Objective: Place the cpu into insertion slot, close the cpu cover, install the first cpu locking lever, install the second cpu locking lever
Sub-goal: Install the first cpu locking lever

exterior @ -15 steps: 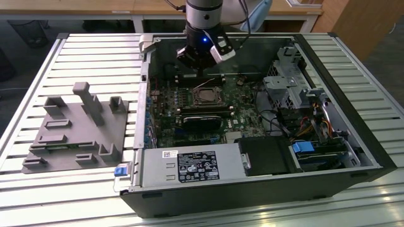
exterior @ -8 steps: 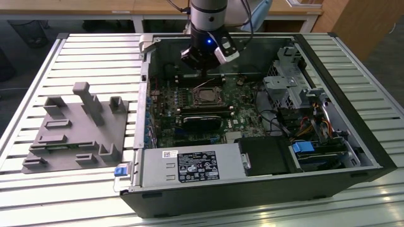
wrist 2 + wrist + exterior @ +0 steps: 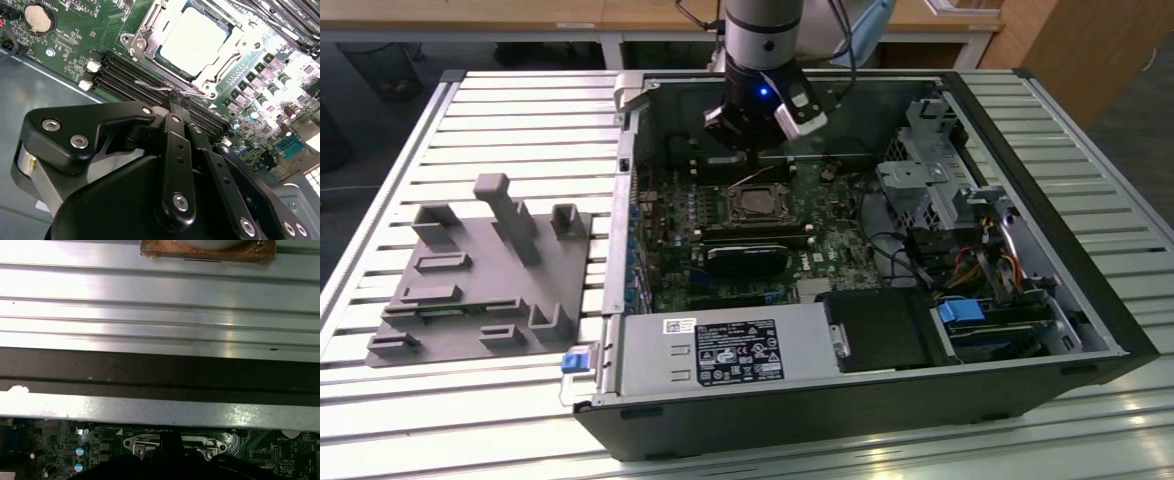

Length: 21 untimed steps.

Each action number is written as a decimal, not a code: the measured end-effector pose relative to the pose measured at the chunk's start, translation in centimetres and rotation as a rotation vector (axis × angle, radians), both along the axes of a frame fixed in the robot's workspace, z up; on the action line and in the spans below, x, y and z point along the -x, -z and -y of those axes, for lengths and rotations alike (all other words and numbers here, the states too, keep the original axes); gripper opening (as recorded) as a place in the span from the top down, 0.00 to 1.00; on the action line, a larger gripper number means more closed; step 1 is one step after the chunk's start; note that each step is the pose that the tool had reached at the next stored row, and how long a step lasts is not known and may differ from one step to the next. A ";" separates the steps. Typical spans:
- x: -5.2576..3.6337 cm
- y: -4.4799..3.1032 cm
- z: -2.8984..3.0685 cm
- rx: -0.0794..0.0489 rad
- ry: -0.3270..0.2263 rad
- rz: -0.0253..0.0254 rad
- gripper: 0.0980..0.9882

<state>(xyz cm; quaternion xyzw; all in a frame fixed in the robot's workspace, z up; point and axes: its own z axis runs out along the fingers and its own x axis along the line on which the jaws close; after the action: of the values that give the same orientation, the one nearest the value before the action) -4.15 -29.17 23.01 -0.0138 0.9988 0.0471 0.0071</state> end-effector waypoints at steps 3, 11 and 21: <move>-0.03 0.07 0.00 0.000 0.000 0.0000 0.99; -0.13 0.17 -0.01 0.000 0.000 0.0002 0.99; -0.82 0.46 -0.29 0.000 0.001 0.0001 0.99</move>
<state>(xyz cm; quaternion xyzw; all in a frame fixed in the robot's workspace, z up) -3.33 -28.88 22.55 -0.0134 0.9988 0.0472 0.0072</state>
